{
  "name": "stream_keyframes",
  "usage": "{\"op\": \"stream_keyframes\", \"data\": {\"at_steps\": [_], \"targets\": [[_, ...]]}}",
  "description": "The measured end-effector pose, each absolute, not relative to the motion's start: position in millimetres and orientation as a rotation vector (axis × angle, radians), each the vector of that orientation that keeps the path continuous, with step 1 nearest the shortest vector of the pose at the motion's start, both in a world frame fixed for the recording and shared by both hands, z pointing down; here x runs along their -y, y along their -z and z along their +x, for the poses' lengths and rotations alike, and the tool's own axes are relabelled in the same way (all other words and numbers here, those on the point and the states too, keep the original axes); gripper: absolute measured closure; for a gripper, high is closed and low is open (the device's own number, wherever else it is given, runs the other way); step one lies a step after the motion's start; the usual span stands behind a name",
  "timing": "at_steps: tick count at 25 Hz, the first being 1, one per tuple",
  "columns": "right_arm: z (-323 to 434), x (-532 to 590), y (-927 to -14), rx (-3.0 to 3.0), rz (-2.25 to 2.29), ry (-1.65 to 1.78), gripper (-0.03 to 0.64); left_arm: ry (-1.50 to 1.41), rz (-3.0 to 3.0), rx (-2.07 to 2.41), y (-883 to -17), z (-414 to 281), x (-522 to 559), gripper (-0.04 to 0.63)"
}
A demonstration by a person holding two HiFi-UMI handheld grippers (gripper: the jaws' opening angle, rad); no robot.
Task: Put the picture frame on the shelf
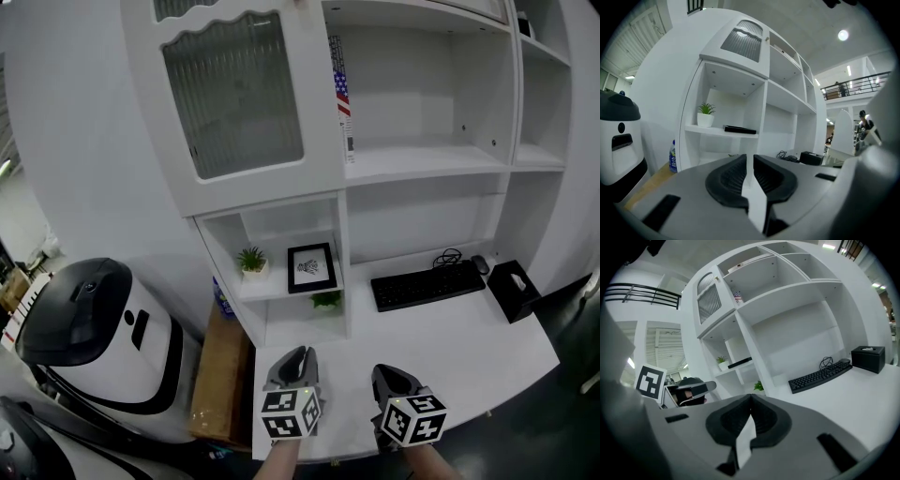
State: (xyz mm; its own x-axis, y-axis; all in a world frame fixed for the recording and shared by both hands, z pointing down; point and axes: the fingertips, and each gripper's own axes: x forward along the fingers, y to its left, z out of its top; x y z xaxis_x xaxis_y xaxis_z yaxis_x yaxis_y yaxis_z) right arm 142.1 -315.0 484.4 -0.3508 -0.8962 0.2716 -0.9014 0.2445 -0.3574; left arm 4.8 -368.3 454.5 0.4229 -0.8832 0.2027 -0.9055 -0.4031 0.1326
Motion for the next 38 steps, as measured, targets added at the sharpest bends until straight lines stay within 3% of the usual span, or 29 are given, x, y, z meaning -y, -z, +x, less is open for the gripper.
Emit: {"op": "stream_keyframes", "data": {"at_steps": [38], "targets": [[144.6, 292.8, -480.8, 2.483, 1.706, -0.596, 0.617, -0.148, 2.406, 1.585, -476.0, -24.2, 319.5, 0.574]]}}
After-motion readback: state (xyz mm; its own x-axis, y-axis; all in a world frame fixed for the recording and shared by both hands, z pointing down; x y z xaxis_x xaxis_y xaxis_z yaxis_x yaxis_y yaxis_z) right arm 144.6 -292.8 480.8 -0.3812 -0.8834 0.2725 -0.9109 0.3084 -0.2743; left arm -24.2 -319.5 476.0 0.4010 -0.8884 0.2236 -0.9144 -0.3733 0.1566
